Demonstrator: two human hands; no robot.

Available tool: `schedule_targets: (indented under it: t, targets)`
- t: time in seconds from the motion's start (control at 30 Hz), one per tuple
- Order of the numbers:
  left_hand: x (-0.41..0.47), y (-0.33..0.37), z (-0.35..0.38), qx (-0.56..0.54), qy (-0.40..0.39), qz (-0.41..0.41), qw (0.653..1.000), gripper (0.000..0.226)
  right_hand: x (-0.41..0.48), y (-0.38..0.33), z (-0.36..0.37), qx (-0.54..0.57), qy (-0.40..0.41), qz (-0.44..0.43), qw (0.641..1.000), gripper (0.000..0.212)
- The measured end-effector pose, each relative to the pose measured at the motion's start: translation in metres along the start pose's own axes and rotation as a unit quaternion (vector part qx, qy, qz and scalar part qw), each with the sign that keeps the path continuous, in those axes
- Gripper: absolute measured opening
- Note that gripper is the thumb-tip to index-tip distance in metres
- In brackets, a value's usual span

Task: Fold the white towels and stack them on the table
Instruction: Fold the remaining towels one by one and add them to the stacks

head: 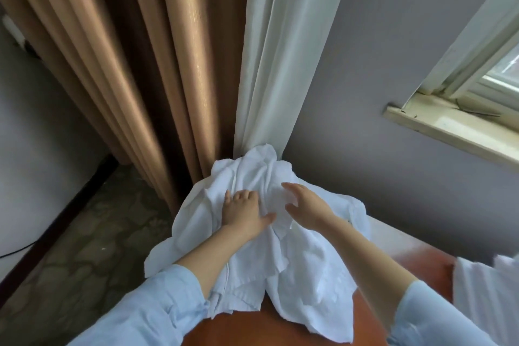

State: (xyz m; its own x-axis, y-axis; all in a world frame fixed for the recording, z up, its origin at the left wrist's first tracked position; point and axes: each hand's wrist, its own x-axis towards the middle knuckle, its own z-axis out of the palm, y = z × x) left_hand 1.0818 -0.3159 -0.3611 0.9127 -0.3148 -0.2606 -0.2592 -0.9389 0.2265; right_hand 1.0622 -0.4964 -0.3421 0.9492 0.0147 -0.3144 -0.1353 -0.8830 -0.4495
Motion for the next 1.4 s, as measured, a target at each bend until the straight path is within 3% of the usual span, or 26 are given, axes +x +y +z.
schedule_targets:
  t: [0.17, 0.27, 0.4, 0.5, 0.6, 0.67, 0.77, 0.9, 1.07, 1.4]
  targets:
    - [0.02, -0.004, 0.01, -0.032, 0.013, 0.03, 0.999, 0.028, 0.01, 0.015, 0.01, 0.033, 0.028, 0.039, 0.998, 0.054]
    - [0.018, -0.012, 0.01, -0.102, 0.035, 0.056, 0.993, 0.019, 0.014, 0.019, 0.008, 0.046, 0.046, 0.046, 0.997, 0.055]
    - [-0.004, -0.006, -0.01, -0.334, 0.034, 0.098, 0.937, 0.021, 0.01, 0.01, 0.001, 0.07, 0.064, 0.026, 0.995, 0.07]
    - [-0.03, 0.004, -0.024, -0.417, 0.038, 0.134, 0.898, 0.019, -0.006, 0.002, -0.009, 0.016, 0.085, -0.065, 0.994, 0.082]
    - [-0.056, 0.007, -0.031, -0.438, 0.085, 0.118, 0.887, 0.02, -0.028, -0.001, -0.018, -0.058, 0.083, -0.13, 0.986, 0.029]
    - [-0.074, 0.006, -0.032, -0.449, 0.106, 0.095, 0.882, 0.02, -0.049, 0.0, -0.015, -0.07, 0.057, -0.134, 0.987, 0.017]
    - [-0.108, 0.011, -0.029, -0.437, 0.125, 0.072, 0.888, 0.021, -0.087, -0.006, -0.004, -0.039, 0.0, -0.097, 0.995, 0.019]
    - [-0.161, 0.027, -0.019, -0.361, 0.115, 0.041, 0.925, 0.02, -0.142, -0.008, 0.014, -0.029, -0.049, -0.08, 0.995, 0.022]
    - [-0.233, 0.05, 0.009, -0.277, 0.071, 0.016, 0.958, 0.022, -0.226, 0.013, 0.037, 0.008, -0.093, -0.05, 0.994, 0.026]
    - [-0.345, 0.096, 0.092, -0.213, -0.049, 0.017, 0.976, 0.026, -0.371, 0.076, 0.114, 0.062, -0.162, -0.003, 0.985, 0.023]
